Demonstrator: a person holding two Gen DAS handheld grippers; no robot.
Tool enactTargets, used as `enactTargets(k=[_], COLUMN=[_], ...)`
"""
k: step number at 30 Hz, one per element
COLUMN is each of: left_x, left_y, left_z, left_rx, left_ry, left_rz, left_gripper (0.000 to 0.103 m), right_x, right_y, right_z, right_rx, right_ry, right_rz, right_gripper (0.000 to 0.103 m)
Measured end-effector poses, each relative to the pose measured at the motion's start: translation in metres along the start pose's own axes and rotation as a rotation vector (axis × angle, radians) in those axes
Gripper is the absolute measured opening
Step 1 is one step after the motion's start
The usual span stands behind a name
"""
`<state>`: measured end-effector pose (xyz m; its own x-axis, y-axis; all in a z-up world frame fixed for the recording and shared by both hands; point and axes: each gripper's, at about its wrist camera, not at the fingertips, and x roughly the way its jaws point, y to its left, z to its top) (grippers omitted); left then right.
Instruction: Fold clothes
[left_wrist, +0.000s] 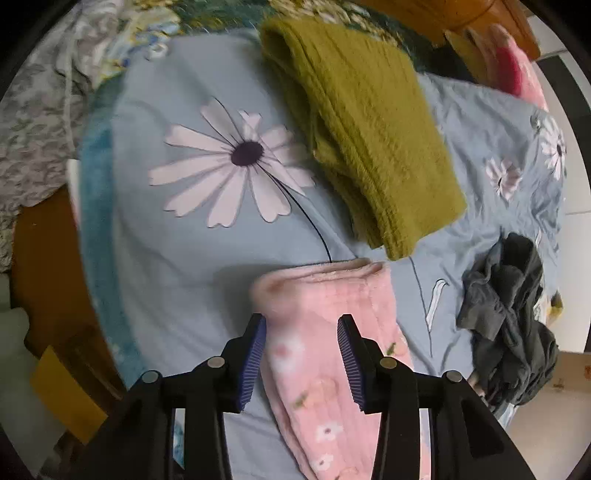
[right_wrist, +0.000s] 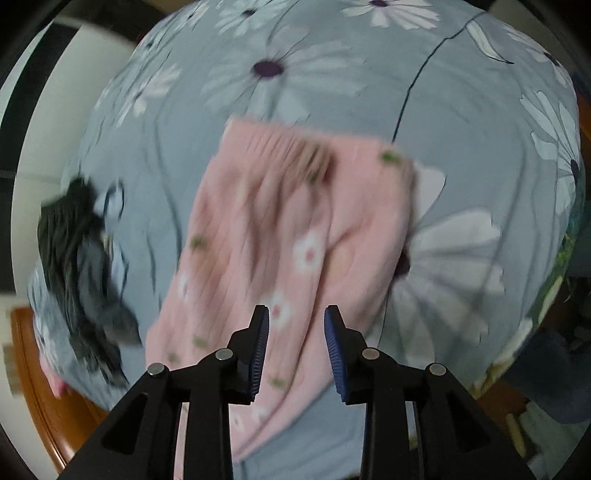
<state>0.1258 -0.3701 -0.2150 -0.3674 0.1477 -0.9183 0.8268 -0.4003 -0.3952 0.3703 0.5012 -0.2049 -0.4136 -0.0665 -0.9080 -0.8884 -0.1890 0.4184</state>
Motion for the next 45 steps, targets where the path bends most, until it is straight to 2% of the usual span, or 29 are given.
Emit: enactTargets(k=[3,4,7,12,13,14,17,20,22,25,27,29,35,40,42,43,44,45], left_x=[-0.020,-0.030,-0.055,-0.082,-0.082,-0.085,-0.080,-0.077,-0.075,-0.071,-0.065,-0.062,-0.061,-0.051,-0.039,-0.032,-0.025,-0.017], left_y=[-0.014,-0.017,-0.029,-0.055,-0.060,-0.064,-0.078,-0.090,-0.094,-0.095,-0.091,-0.084,-0.055,-0.020,-0.005,0.001,0.007,0.012], left_z=[-0.013,-0.021,-0.046,-0.091,-0.098,-0.107,-0.126,-0.144,-0.152,-0.162,-0.166,-0.169,-0.158,-0.132,-0.113,-0.104,-0.095,-0.085], left_rx=[-0.007,-0.008,0.016,0.078,0.082,0.088,0.103,0.128,0.149,0.167,0.156,0.137,0.082,0.005,-0.022,-0.034,-0.046,-0.055], left_ry=[-0.044,-0.054,-0.077,-0.085,-0.082,-0.077,-0.055,-0.030,-0.021,-0.010,-0.002,0.003,-0.029,-0.056,-0.058,-0.056,-0.054,-0.052], left_rz=[-0.004,-0.012,-0.038,-0.084,-0.092,-0.096,-0.105,-0.116,-0.114,-0.097,-0.087,-0.075,-0.048,-0.041,-0.041,-0.042,-0.044,-0.045], left_gripper=[0.048,0.053,0.054,0.056,0.056,0.056,0.056,0.056,0.056,0.056,0.056,0.056,0.056,0.056,0.056,0.056,0.056,0.056], right_x=[0.012,0.017,0.035,0.056,0.057,0.057,0.043,-0.005,-0.035,-0.033,-0.009,0.009,0.024,0.013,0.002,-0.004,-0.012,-0.019], right_y=[0.001,0.001,-0.009,-0.020,-0.019,-0.017,-0.009,-0.004,-0.013,-0.045,-0.068,-0.079,-0.078,-0.053,-0.037,-0.030,-0.023,-0.014], right_z=[0.026,0.034,0.056,0.068,0.067,0.067,0.069,0.070,0.071,0.070,0.068,0.067,0.069,0.062,0.058,0.056,0.054,0.050], right_rx=[-0.026,-0.038,-0.056,-0.019,-0.011,-0.008,-0.027,-0.082,-0.112,-0.093,-0.057,-0.032,-0.034,-0.122,-0.165,-0.172,-0.175,-0.178], right_ry=[-0.008,-0.008,0.000,0.051,0.066,0.076,0.082,0.016,-0.030,-0.005,0.055,0.091,0.106,0.107,0.075,0.057,0.033,0.014], right_rz=[0.044,0.052,0.027,0.098,0.126,0.149,0.232,0.347,0.369,0.283,0.202,0.157,0.081,-0.018,-0.080,-0.108,-0.131,-0.146], right_gripper=[0.032,0.032,0.032,0.032,0.026,0.007,0.003,0.003,0.003,0.003,0.003,0.003,0.004,0.006,0.014,0.026,0.031,0.031])
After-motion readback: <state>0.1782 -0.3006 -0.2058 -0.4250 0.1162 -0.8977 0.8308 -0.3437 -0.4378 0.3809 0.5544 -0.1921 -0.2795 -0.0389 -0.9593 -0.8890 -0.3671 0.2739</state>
